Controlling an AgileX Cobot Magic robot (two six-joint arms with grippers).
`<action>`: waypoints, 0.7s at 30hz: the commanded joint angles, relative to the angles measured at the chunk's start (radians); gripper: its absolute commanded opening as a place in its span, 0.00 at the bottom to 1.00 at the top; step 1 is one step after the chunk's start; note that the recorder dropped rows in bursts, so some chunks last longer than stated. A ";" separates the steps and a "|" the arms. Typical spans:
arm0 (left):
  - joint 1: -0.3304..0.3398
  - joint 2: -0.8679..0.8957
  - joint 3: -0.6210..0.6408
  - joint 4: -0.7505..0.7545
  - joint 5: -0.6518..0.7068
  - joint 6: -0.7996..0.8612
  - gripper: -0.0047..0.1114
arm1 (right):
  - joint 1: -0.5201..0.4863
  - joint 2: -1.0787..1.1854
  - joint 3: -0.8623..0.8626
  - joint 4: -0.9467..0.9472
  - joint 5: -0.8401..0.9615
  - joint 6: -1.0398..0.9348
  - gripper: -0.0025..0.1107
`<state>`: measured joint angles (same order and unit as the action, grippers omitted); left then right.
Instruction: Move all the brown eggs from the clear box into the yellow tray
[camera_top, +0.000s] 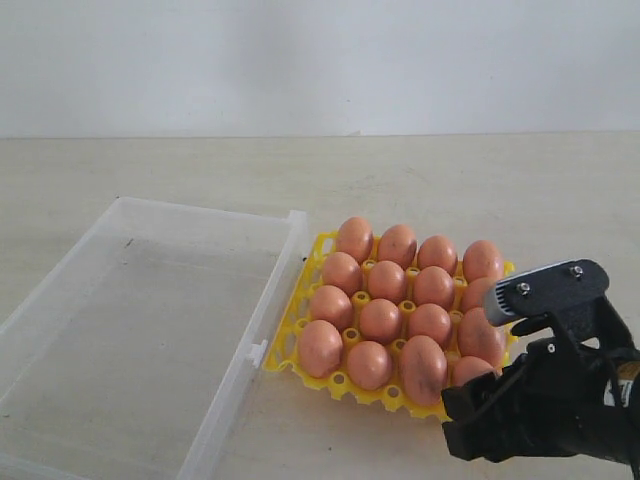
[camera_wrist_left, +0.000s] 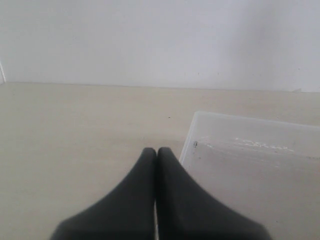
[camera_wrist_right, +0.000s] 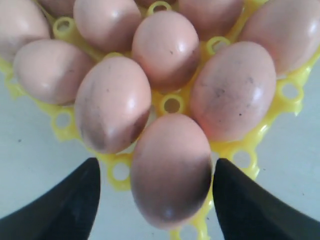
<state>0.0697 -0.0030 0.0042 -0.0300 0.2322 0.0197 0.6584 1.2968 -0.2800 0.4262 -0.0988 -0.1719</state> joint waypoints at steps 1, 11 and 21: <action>0.001 0.003 -0.004 -0.005 0.000 0.001 0.00 | -0.074 -0.107 -0.002 -0.016 0.129 0.017 0.57; 0.001 0.003 -0.004 -0.005 0.000 0.001 0.00 | -0.091 -0.319 -0.160 -0.066 0.328 0.029 0.57; 0.001 0.003 -0.004 -0.005 0.000 0.001 0.00 | -0.088 -0.311 -0.416 -0.126 0.422 0.032 0.57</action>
<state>0.0697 -0.0030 0.0042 -0.0300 0.2322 0.0197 0.5708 0.9852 -0.6487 0.3181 0.3098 -0.1452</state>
